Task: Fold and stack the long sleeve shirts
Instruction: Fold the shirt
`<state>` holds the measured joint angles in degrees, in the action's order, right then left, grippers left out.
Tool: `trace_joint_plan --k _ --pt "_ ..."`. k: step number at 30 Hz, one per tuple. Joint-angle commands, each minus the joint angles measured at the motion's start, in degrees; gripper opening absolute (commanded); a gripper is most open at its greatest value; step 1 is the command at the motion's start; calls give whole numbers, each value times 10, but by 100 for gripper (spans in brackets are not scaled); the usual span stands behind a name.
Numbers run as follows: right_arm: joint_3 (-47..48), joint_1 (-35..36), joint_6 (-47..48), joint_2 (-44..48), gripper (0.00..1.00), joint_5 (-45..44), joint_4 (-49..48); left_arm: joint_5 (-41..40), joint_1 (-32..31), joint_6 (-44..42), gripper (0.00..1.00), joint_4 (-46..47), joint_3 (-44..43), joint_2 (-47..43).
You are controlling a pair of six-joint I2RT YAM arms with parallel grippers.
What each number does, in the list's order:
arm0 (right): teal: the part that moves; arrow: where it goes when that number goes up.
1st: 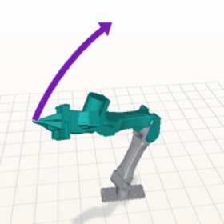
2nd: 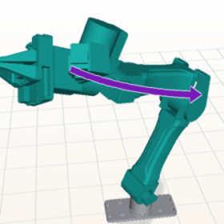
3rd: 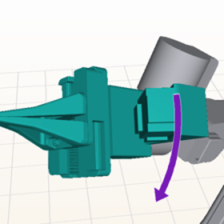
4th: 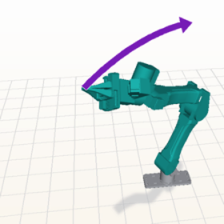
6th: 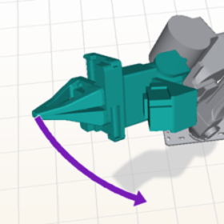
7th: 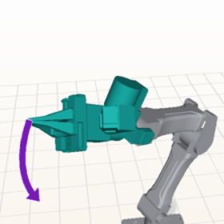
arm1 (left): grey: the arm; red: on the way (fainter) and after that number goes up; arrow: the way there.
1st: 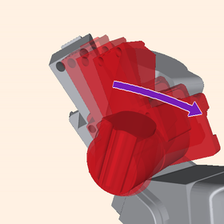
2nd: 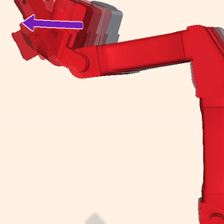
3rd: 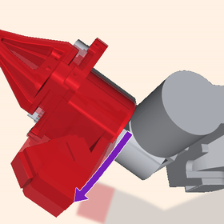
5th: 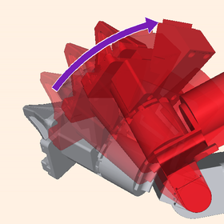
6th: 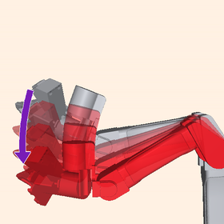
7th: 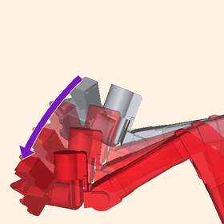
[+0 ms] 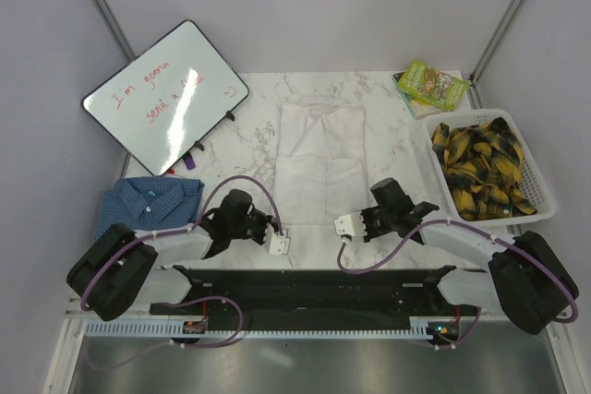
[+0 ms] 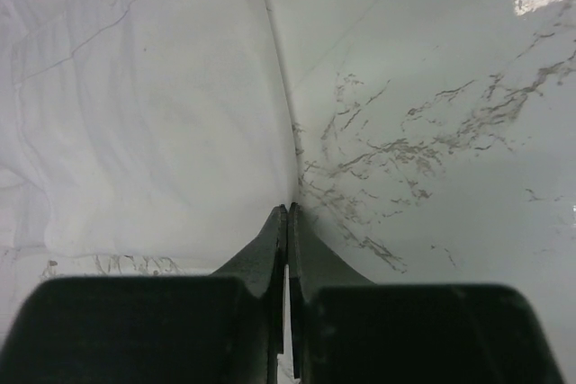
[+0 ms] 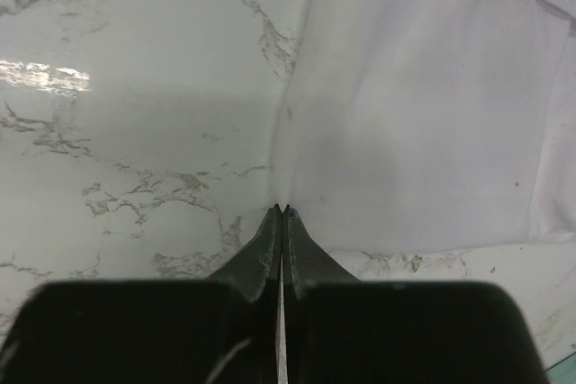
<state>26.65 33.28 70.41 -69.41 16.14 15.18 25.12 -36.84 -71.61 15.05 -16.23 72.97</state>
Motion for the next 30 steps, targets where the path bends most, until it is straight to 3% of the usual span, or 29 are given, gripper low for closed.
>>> trace_joint_plan --k 1,6,11,15,18,23,30 --pt "19 1 -23 -17 0 -1 62 -4 -1 -5 2 -22 -18 -7" --pt "52 1 -48 42 0 30 128 45 -2 -20 2 -140 -29 -95" --pt "62 2 -66 122 0 59 232 84 -20 -30 2 -321 -25 -256" --pt "95 2 -81 213 0 89 326 106 -31 6 2 -431 -42 -360" --pt "132 2 -116 227 0 84 349 93 -31 61 2 -446 -73 -388" --pt "194 -13 -109 129 0 69 324 48 -11 106 2 -390 -129 -290" --pt "329 -121 -58 -51 0 114 290 91 97 127 2 -304 -273 -66"
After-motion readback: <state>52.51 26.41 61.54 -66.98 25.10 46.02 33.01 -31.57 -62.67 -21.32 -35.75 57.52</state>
